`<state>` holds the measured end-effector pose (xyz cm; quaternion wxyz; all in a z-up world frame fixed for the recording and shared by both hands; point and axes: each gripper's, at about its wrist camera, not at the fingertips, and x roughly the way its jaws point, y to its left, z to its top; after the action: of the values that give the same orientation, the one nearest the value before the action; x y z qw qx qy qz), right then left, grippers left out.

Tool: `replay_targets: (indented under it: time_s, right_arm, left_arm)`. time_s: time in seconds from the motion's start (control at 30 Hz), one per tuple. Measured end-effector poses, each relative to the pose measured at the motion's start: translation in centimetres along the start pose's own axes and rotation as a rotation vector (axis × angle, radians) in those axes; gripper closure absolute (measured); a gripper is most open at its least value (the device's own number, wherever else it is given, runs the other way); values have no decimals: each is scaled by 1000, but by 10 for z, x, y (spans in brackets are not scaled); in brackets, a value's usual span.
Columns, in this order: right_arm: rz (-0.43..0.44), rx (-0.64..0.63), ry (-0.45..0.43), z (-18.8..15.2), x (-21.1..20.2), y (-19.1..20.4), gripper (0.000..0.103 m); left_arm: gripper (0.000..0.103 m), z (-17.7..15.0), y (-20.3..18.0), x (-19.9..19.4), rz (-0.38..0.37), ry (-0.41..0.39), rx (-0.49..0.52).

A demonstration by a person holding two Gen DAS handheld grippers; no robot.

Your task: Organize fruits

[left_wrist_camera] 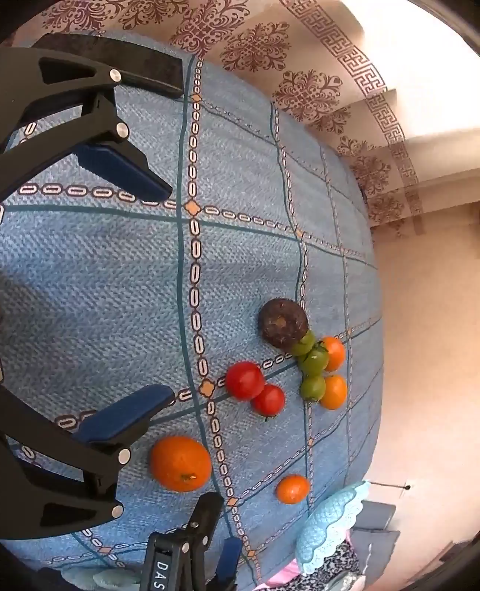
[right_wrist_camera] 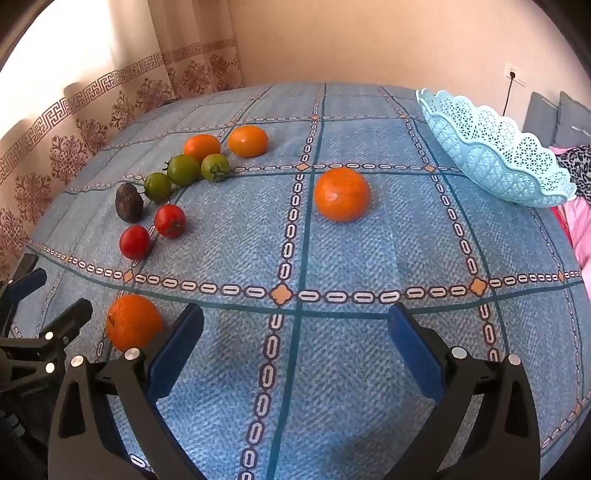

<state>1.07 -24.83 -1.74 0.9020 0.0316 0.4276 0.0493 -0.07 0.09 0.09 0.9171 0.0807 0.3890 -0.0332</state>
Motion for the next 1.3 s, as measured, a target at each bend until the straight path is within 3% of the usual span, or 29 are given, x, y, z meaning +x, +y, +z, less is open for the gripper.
replay_targets:
  time_s: [0.57,1.3]
  right_arm:
    - [-4,1,-5,1,-3,0,2]
    - [-4,3,-7,2,-3,-1,2]
  left_arm:
    - [5,1,4,-7,13,-27,-21]
    - [5,0,-6,-8,56,-34,35]
